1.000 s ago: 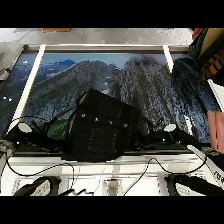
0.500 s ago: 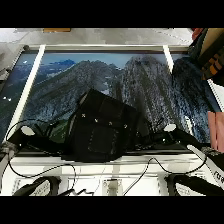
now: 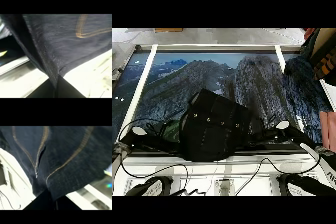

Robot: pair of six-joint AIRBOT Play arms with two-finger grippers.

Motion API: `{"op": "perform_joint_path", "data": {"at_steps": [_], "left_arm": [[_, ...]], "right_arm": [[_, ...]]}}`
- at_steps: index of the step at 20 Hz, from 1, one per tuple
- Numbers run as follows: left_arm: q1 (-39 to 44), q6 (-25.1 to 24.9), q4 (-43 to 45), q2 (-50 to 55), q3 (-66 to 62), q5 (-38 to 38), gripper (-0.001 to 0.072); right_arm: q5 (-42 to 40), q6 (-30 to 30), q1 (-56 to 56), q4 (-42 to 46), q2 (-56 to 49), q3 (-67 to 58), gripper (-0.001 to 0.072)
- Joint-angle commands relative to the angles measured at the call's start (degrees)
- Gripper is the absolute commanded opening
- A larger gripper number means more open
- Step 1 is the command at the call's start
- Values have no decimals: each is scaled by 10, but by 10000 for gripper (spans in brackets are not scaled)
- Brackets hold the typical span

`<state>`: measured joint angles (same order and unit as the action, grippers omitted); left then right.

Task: Fold the clothes and pants, and hang the long-sleeved shirts on hangers.

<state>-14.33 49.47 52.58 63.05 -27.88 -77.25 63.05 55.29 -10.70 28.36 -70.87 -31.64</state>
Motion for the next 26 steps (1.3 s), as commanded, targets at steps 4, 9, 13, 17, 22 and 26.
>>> {"op": "perform_joint_path", "data": {"at_steps": [4,9,13,17,22,26], "left_arm": [[-1,-6,-23,-108,-201,-89,10],[-1,2,-39,-246,-411,-54,11],[-1,2,-49,-373,-439,99,10],[-1,58,-46,-441,-438,125,10],[-1,162,-47,-412,-335,116,8],[14,146,-154,-302,-130,215,8]], "right_arm": [[26,12,-1,0,100,-150,39],[25,93,-1,-1,226,-283,40],[21,191,-1,-1,315,-340,40],[21,318,-1,7,358,-337,39],[-39,409,-1,133,340,-250,40],[-288,454,-1,137,272,-127,40]]}}
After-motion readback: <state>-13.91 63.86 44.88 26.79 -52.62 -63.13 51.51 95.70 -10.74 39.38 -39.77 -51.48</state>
